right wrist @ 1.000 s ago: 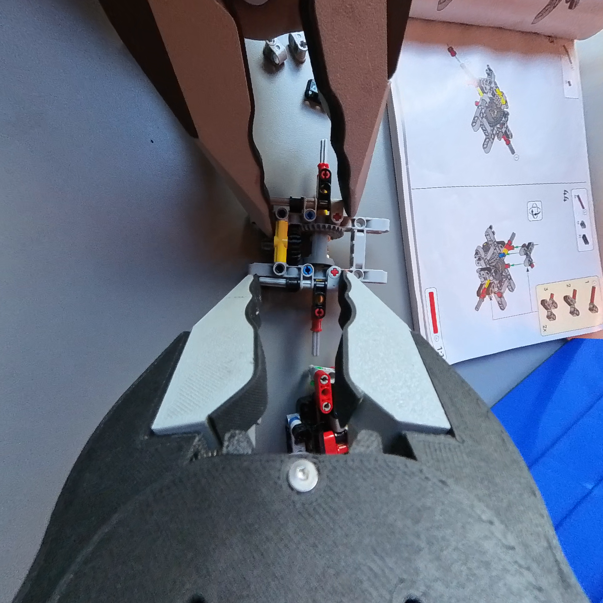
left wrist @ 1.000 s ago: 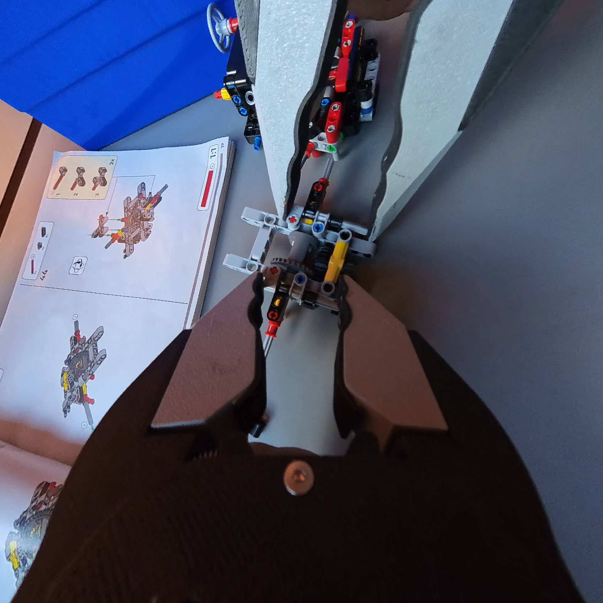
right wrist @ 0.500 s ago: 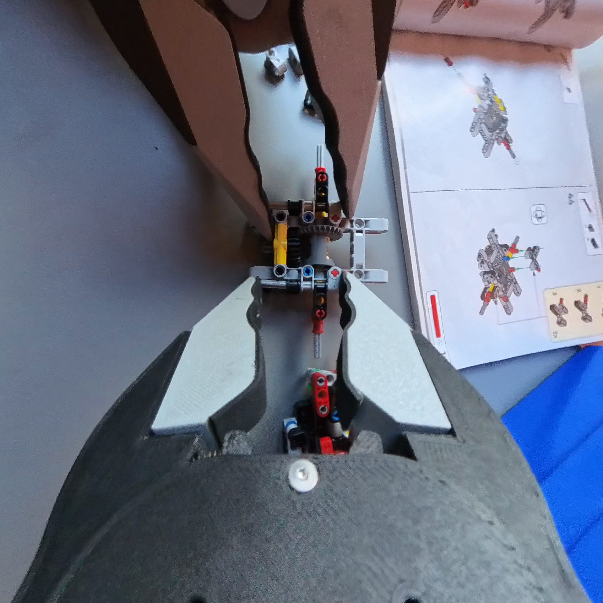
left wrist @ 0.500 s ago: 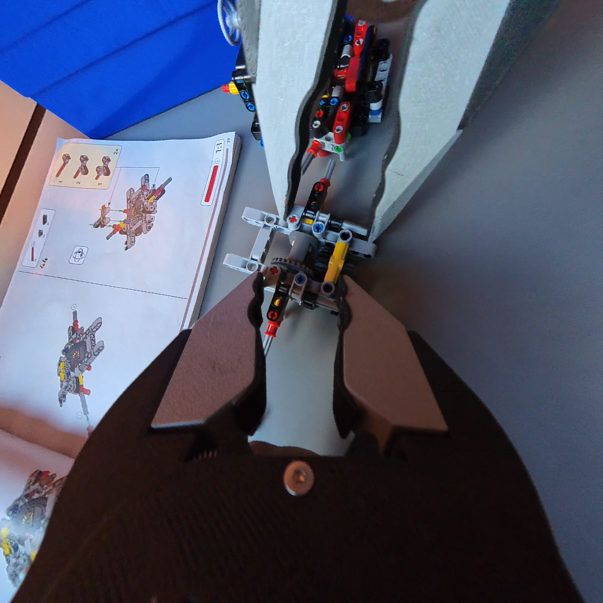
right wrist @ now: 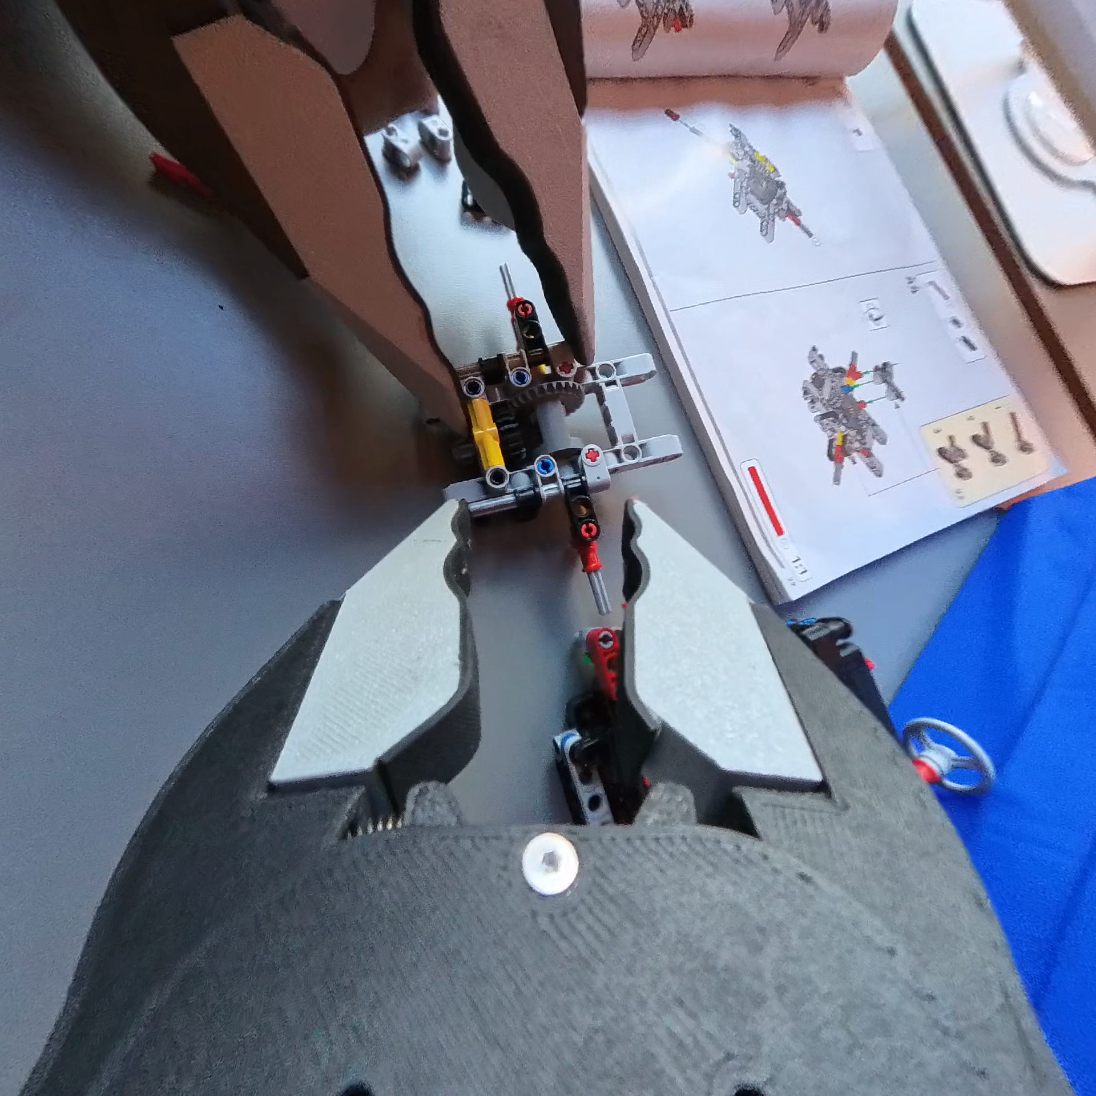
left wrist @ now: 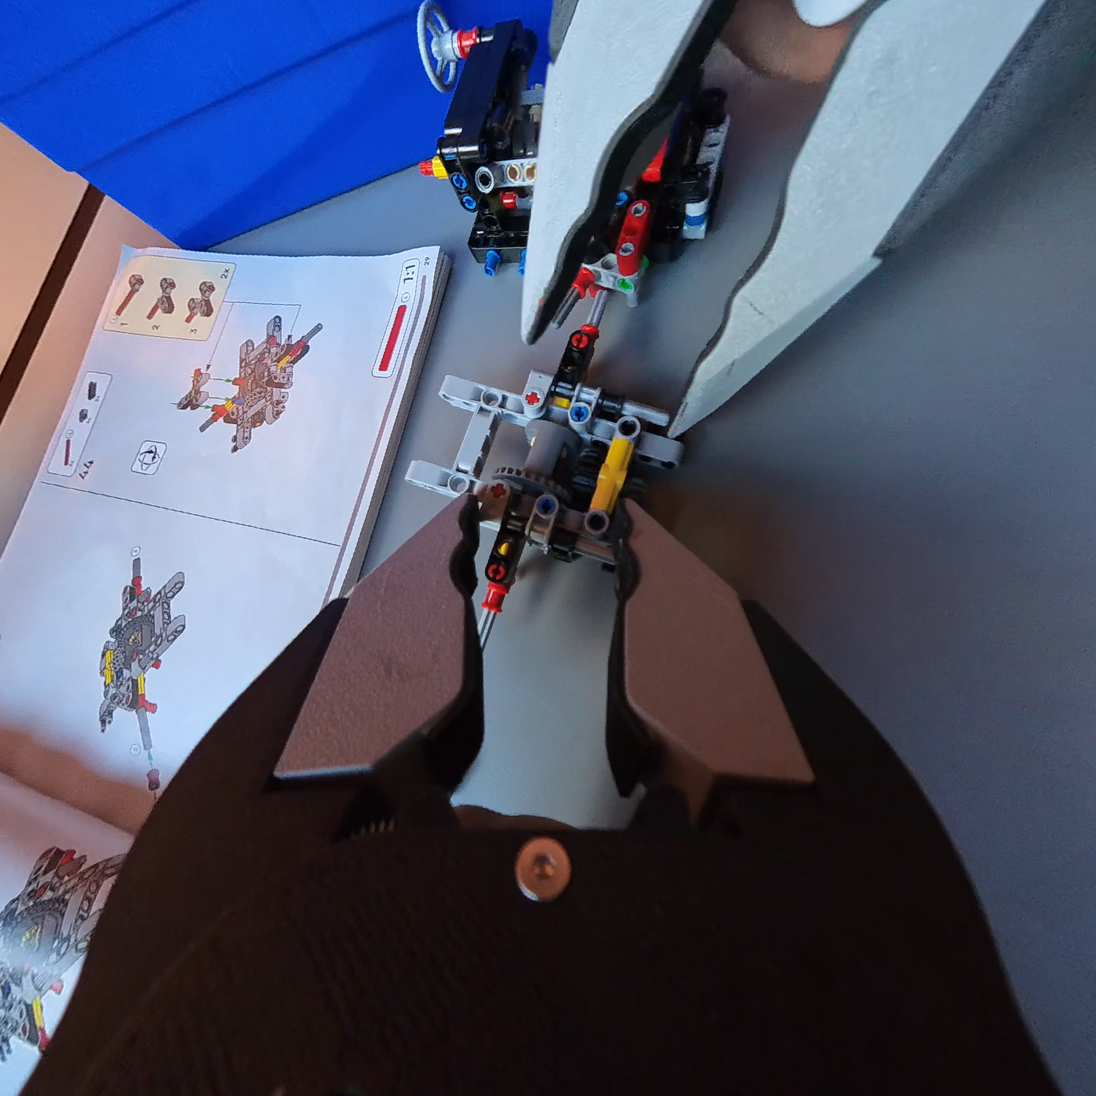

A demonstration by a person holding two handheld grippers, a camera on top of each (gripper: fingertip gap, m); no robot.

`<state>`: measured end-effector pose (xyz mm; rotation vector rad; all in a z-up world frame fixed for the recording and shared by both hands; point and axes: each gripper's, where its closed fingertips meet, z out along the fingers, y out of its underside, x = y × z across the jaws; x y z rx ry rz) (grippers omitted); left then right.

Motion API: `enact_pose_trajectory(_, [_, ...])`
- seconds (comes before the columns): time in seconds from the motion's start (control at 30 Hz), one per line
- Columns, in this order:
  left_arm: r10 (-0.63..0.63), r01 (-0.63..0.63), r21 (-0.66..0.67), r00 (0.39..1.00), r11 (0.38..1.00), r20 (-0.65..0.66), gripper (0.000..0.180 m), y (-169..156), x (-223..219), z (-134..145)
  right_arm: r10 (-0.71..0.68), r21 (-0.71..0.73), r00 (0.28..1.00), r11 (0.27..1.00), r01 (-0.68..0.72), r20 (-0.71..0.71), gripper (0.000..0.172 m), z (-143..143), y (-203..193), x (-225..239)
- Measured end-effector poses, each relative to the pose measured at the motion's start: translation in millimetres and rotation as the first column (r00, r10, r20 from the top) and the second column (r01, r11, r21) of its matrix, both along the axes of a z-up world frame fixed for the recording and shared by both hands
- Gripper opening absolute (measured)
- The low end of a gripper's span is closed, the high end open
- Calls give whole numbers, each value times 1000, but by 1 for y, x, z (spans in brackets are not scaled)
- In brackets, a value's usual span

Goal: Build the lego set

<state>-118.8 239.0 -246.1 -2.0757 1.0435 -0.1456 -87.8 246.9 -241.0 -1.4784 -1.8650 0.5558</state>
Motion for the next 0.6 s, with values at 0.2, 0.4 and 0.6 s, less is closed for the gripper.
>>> enact_pose_trajectory(0.2, [0, 0, -3, 1000, 1000, 4, 44, 0, 0, 0, 34, 1, 999, 999, -34, -25, 44, 0, -3, -3])
enact_pose_trajectory(0.4, [2, -2, 2, 1000, 1000, -11, 44, 0, 0, 0, 51, -8, 999, 999, -52, -13, 45, -1, -3, -5])
enact_pose_trajectory(0.6, [-108, 108, -27, 994, 994, 1, 47, -10, 6, 13, 88, 19, 996, 996, -88, -28, 45, -1, -5, -6])
